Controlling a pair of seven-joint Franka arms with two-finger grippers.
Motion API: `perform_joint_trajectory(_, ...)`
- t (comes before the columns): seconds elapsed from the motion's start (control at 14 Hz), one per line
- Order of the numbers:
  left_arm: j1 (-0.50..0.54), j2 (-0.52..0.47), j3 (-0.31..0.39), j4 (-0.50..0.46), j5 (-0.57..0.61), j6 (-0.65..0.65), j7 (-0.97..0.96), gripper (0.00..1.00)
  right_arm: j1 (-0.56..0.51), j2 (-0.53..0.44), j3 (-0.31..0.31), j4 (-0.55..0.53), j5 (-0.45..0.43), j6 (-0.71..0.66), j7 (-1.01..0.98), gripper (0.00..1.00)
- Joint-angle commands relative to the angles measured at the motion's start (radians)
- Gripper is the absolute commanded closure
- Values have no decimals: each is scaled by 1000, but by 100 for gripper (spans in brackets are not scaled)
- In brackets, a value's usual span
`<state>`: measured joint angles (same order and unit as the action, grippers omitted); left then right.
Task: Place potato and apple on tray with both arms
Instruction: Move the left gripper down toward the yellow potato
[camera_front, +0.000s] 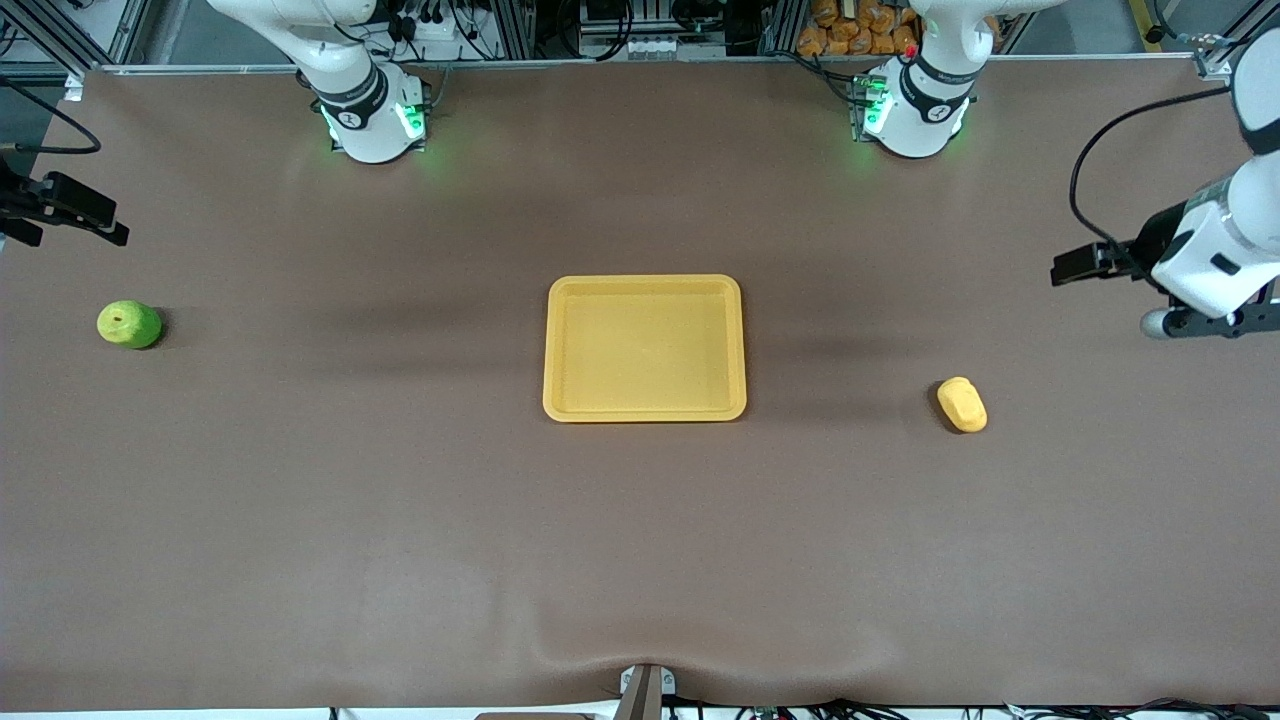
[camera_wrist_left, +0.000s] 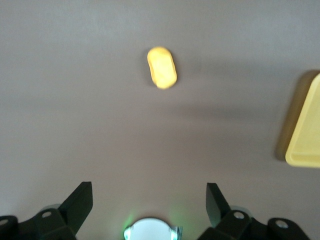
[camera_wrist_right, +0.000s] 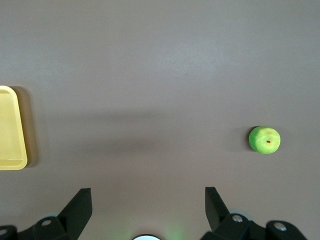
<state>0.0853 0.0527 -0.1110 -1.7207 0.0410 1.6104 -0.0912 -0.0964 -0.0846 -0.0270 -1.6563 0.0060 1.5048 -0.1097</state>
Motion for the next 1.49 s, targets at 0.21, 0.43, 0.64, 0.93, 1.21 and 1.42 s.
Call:
perform_joint_trajectory(0.21, 8, -17, -1, -161, -9, 215, -39, 0, -8, 2, 2, 39, 0, 22, 12, 0)
perform_joint_trajectory(0.43, 10, -8, -1, -206, -9, 279, -64, 0, -5, 16, 2, 72, -9, 23, 12, 0)
perform_joint_trajectory(0.64, 28, 19, -1, -275, -9, 390, -68, 0, -6, 36, 2, 101, -6, 20, 15, 0)
perform_joint_trajectory(0.93, 54, 111, -1, -280, -9, 465, -77, 0, -8, 57, 2, 101, -4, 15, 10, 0)
perform_joint_trajectory(1.21, 57, 176, -1, -281, -9, 525, -128, 0, -12, 86, 1, 118, -11, 22, 10, 0)
perform_joint_trajectory(1.42, 56, 194, -3, -359, -12, 679, -143, 0, -19, 121, 2, 122, -11, 15, 13, 0)
